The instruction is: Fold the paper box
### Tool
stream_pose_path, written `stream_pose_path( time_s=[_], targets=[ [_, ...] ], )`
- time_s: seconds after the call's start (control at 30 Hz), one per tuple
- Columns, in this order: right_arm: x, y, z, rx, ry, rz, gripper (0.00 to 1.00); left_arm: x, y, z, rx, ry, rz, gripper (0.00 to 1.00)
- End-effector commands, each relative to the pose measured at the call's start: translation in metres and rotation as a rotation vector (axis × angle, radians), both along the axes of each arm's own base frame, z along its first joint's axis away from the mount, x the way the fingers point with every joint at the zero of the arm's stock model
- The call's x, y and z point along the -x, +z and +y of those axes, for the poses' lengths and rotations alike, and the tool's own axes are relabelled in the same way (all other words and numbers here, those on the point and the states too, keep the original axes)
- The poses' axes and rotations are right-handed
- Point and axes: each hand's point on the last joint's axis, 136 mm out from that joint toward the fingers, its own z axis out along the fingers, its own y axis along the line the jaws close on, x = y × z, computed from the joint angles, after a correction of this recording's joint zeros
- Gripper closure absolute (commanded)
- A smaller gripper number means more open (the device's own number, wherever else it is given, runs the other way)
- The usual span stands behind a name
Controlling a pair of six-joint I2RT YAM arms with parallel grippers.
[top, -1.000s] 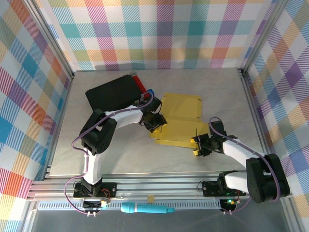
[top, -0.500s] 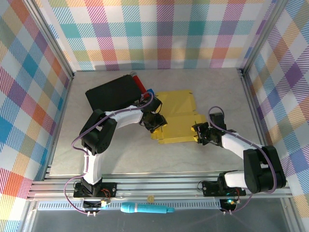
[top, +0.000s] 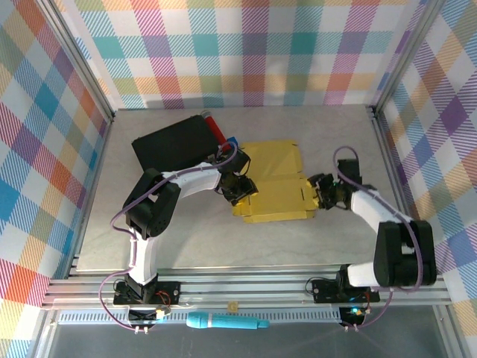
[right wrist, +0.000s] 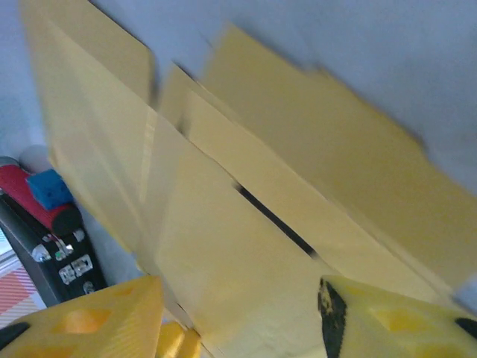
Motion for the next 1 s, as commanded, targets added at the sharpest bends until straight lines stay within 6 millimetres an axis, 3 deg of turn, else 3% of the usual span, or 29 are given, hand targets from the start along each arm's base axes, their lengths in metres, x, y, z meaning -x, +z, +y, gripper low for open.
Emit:
stream_pose_path(
  time_s=[0.0, 0.13, 0.4, 0.53, 0.77, 0.97],
  targets=[
    [-0.014, 0.003, -0.008, 0.098, 0.203, 0.01, 0.39, 0.019, -0.006, 0.014, -0.088, -0.044, 0.051, 0.48],
    [-0.03, -0.01, -0.016, 0.171, 0.339, 0.08, 0.34, 0.02, -0.008, 0.023, -0.106, -0.044, 0.055, 0.48],
    [-0.057, -0.027, 0.005, 0.201, 0.629, 0.086, 0.32, 0.015, -0.011, 0.031, -0.138, -0.059, 0.058, 0.48],
    [-0.061, -0.036, 0.011, 0.258, 0.729, 0.111, 0.32, 0.014, -0.017, 0.042, -0.184, -0.071, 0.063, 0.48],
    [-0.052, -0.047, 0.044, 0.276, 0.907, 0.116, 0.31, 0.008, -0.028, 0.069, -0.279, -0.116, 0.072, 0.48],
    [-0.016, -0.056, 0.085, 0.223, 1.053, 0.168, 0.32, -0.005, -0.03, 0.087, -0.327, -0.125, 0.066, 0.48]
  ],
)
